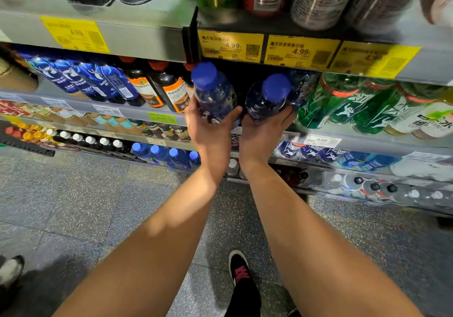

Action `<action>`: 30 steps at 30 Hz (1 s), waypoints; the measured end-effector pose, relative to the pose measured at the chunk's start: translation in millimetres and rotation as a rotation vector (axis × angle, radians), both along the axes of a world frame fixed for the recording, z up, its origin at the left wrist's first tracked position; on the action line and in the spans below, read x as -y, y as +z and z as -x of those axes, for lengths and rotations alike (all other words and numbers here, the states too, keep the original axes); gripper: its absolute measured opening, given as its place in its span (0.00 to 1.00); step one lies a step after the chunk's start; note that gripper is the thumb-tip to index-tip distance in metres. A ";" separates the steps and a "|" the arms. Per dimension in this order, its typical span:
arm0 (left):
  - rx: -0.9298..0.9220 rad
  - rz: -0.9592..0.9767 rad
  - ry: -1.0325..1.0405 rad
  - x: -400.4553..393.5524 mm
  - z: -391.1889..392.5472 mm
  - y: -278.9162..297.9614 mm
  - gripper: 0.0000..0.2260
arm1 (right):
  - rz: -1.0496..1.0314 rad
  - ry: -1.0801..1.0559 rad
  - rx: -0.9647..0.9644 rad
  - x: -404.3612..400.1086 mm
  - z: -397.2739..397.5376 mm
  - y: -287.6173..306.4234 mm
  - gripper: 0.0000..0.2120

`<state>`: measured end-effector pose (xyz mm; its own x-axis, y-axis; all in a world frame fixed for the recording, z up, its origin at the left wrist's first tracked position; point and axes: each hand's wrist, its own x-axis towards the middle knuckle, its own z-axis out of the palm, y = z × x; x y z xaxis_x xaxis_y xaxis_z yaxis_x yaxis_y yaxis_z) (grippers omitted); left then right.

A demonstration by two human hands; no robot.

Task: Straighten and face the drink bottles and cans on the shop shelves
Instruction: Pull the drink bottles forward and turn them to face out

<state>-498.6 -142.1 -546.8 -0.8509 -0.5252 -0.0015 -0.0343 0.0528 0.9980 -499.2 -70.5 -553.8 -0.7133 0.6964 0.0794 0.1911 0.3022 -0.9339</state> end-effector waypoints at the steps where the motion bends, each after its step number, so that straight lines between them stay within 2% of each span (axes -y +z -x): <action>1: 0.006 0.006 -0.002 -0.7 2.3 0.3 0.39 | -0.014 0.018 0.007 -1.0 0.1 0.9 0.39; 8: -0.041 0.067 -0.026 -9.5 16.1 5.6 0.39 | -0.045 0.043 0.034 -5.3 2.3 7.1 0.40; 16: -0.158 0.193 -0.043 -17.8 15.7 4.9 0.34 | -0.055 0.002 0.032 -15.7 2.1 7.0 0.40; 21: -0.049 0.176 -0.116 -22.5 19.4 -4.2 0.36 | -0.124 0.024 0.052 -26.2 6.7 9.2 0.38; 26: -0.027 0.240 -0.028 -22.8 25.2 -1.0 0.35 | -0.237 0.085 0.116 -26.4 13.0 12.6 0.39; 30: 0.023 0.274 -0.060 -22.4 32.4 1.6 0.33 | -0.238 0.090 0.112 -25.2 14.4 17.1 0.37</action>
